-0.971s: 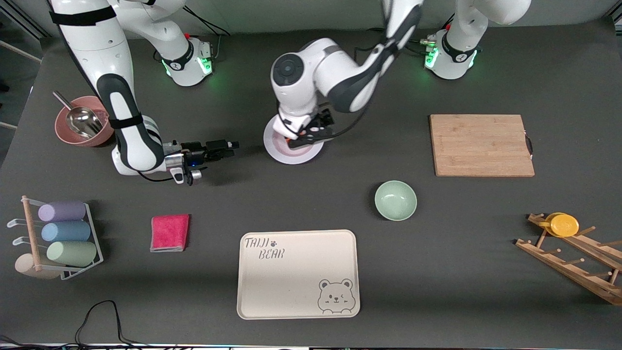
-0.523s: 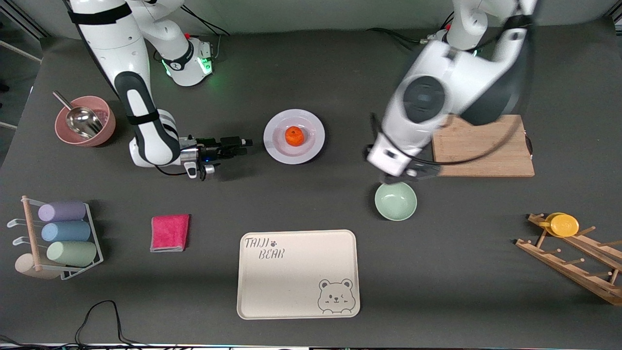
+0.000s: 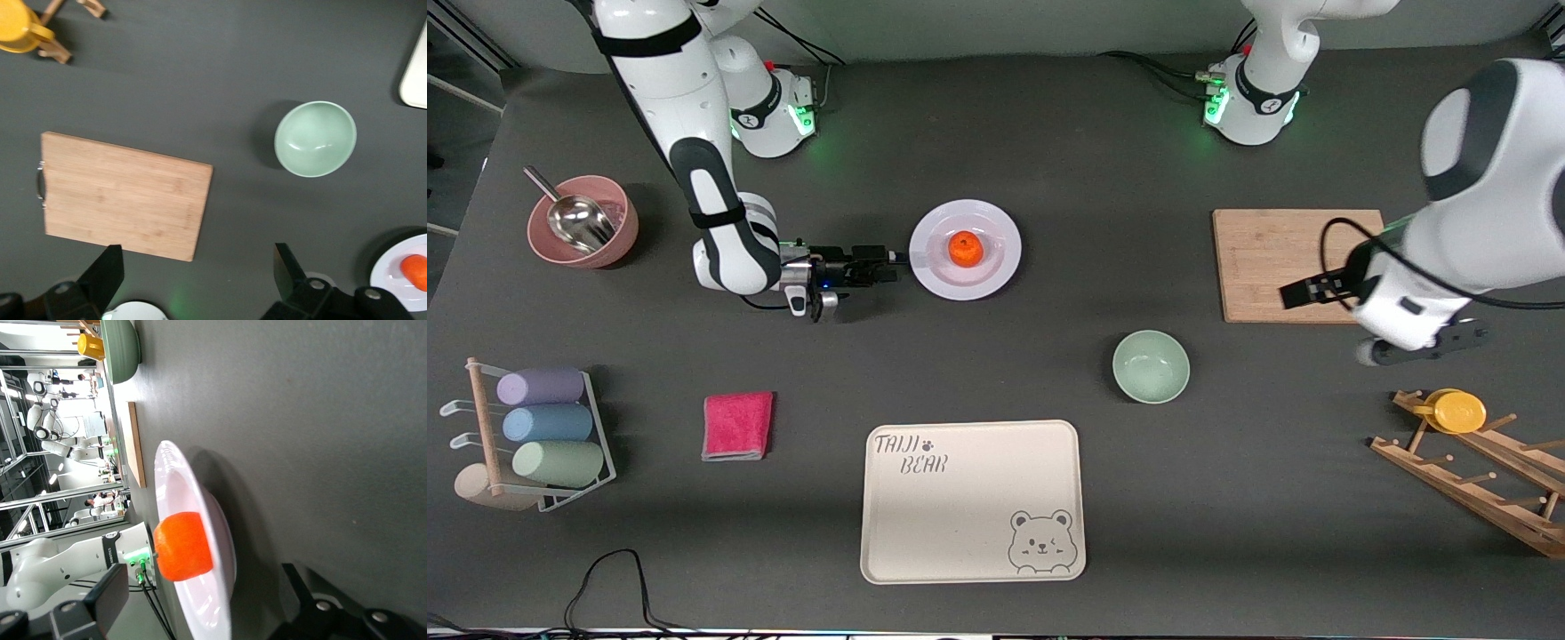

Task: Place orange and plate with both arms
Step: 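Withdraw the left gripper while the right gripper grasps the plate rim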

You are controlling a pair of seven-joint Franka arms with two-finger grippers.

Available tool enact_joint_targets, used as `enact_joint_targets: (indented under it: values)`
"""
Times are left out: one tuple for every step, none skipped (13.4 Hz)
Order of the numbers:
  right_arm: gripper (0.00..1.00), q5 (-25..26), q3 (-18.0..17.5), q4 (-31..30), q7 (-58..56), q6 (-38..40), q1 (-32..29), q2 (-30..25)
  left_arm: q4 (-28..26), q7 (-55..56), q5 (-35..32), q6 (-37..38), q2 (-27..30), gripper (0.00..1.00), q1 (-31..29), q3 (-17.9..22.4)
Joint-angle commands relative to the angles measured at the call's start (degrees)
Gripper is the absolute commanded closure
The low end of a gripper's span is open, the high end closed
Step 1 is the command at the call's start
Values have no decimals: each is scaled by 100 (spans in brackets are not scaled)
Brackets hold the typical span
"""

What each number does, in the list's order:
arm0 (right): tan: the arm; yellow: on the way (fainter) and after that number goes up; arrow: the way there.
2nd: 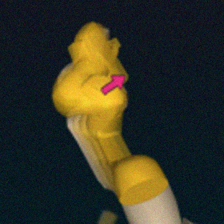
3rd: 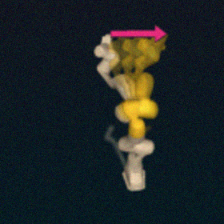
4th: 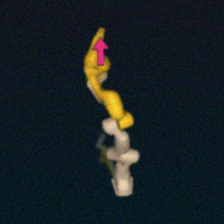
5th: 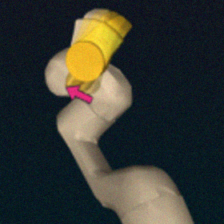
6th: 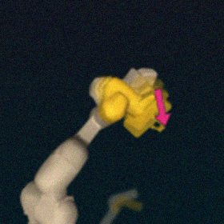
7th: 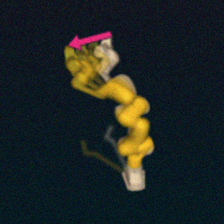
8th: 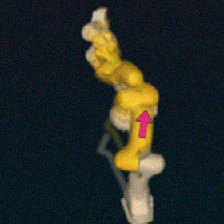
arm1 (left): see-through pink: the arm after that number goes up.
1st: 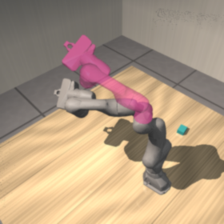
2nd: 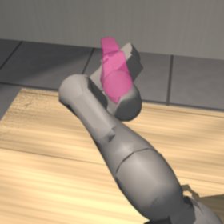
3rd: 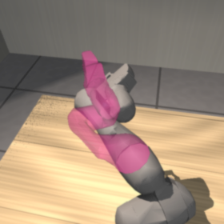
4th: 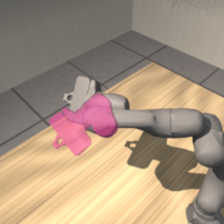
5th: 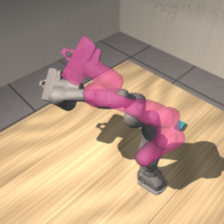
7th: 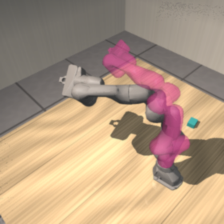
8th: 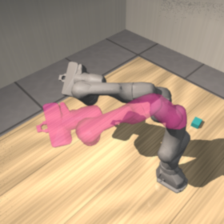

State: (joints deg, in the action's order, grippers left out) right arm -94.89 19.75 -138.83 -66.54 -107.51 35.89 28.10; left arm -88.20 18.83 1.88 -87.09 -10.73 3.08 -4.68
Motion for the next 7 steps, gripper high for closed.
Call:
enact_joint_targets:
  values:
    - [0,-275,38,-21,-219,-51,181,90,-626,-860,-301,-9,562,0,-727,-374]
    - [3,-275,38,-21,-219,-51,190,90,-907,-1038,-433,-105,781,0,-808,-384]
    - [9,-275,38,-21,-219,-60,190,90,-1197,-1065,-625,-245,1001,0,-800,-375]
    - [16,-284,38,-21,-219,-60,199,81,-1635,-1066,-766,-516,1307,0,-800,-375]
    - [23,-284,38,-21,-219,-60,199,81,-2004,-1092,-777,-754,1554,0,-817,-358]
    - [27,-284,38,-21,-219,-69,208,81,-2199,-1292,-777,-870,1704,0,-852,-340]
    - [28,-293,29,-21,-219,-69,208,81,-2193,-1425,-759,-827,1706,0,-940,-332]
